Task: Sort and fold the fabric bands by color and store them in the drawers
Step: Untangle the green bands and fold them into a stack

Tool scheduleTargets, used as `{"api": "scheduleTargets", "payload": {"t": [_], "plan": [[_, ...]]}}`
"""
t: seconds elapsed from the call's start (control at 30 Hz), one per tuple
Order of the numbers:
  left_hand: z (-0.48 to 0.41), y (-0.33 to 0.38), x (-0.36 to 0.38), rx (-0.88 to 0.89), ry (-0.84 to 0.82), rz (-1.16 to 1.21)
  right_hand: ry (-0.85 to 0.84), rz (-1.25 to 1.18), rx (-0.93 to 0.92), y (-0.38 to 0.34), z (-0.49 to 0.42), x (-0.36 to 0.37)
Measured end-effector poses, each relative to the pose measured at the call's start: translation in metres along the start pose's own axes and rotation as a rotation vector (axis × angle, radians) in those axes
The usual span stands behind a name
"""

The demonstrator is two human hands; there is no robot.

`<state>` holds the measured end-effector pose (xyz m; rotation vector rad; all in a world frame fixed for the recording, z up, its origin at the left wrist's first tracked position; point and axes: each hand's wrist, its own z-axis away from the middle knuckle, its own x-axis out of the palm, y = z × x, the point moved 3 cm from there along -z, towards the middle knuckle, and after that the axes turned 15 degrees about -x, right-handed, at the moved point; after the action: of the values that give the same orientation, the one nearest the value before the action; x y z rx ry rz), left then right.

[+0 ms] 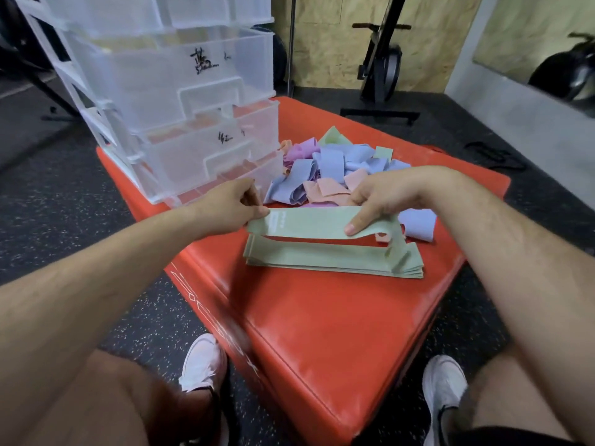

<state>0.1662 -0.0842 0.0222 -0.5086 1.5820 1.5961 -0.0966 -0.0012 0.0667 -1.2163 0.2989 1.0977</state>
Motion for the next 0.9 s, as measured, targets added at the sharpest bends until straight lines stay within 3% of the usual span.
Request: {"api": "scheduleTargets", "payload": {"t": [0.47, 0.9], "plan": [[0.006, -0.016, 0.015, -0.048, -0.036, -0.085, 0.122, -0.22, 0.152, 0.1, 0.059, -0.003], [0.009, -0.022, 0.038, 0.057, 0.045, -0.342, 0.202, -0.024, 0.213, 0.102, 0.047, 0.032]]}}
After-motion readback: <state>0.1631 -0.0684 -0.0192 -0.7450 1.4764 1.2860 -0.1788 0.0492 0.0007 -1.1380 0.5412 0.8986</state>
